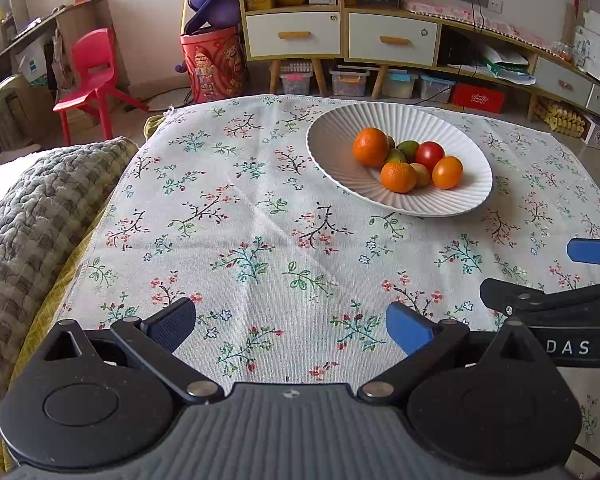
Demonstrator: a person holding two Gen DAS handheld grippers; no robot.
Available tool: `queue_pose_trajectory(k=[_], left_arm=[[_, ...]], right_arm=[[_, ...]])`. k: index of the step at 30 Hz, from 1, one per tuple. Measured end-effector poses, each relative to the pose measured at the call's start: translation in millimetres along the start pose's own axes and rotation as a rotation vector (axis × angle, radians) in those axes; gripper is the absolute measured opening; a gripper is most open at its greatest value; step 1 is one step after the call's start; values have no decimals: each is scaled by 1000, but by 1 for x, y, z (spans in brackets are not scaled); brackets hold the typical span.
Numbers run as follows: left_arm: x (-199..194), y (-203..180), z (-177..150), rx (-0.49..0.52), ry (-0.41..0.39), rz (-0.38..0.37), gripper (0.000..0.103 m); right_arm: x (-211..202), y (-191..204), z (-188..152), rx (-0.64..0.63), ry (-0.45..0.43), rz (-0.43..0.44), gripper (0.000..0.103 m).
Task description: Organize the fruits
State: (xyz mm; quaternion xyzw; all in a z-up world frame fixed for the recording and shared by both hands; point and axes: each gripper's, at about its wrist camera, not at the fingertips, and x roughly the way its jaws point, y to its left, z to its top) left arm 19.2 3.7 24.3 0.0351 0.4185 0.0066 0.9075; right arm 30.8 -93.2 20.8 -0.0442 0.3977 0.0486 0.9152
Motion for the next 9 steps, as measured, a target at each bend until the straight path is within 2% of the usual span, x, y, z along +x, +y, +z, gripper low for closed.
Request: queue_pose_trajectory(k=[9], left_arm=[[1,-2,0,7,10,-9,92]], right_arm=[[2,0,-2,0,3,-3,102]])
